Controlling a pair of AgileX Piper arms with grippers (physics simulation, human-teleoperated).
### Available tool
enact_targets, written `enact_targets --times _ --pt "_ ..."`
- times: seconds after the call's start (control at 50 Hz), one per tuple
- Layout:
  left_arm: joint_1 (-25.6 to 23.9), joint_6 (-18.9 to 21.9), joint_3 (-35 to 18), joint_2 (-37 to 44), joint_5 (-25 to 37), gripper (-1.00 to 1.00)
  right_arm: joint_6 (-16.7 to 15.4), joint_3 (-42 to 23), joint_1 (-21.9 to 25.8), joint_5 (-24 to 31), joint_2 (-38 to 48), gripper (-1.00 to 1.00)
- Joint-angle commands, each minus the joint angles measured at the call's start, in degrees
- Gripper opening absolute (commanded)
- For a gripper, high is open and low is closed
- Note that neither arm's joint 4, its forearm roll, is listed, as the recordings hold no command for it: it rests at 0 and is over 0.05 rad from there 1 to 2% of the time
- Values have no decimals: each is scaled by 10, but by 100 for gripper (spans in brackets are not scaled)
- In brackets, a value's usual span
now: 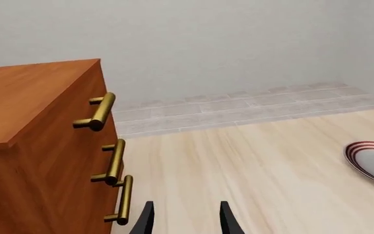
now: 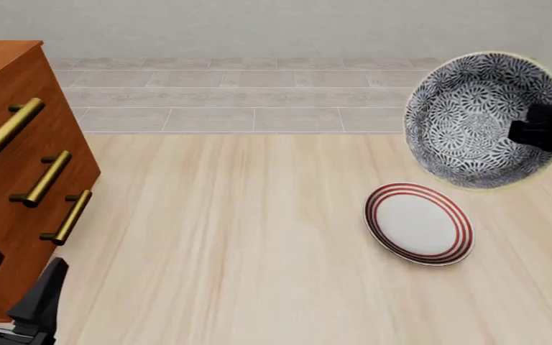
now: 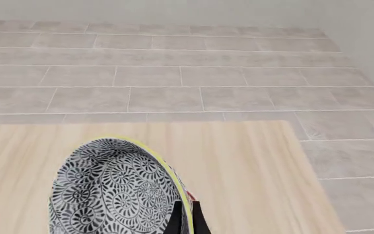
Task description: Put the bowl on top of the cabinet.
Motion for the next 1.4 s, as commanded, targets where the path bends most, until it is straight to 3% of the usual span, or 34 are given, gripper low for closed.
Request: enact_targets --times 0.02,0.3,0.5,0.66,0.7,0.78,0.86,1.04,1.16,1.28,1.4 --pt "-3 -1 1 13 -11 100 33 26 57 -24 -25 -100" --pt "-9 5 -1 22 -17 100 61 61 97 -69 -33 -100" --pt "-15 9 -6 17 -10 100 76 70 132 -67 -61 -100" --pt "-17 10 -9 23 -12 100 73 72 140 -72 -57 -100" --pt "-21 -8 -5 66 -44 100 73 73 142 -74 -55 -100" --pt "-23 -2 -6 66 -49 100 74 75 147 -81 -46 -100" --pt "-53 10 -20 121 -97 100 68 76 152 -89 -32 -100" --pt "-116 28 -74 194 -141 100 58 76 162 -92 -24 -100" --pt "-170 4 -111 294 -196 100 54 74 164 -96 -16 -100" --pt "-206 -14 -140 335 -209 100 52 74 167 -94 -18 -100" --pt "-239 -4 -171 354 -203 100 53 73 165 -96 -16 -100"
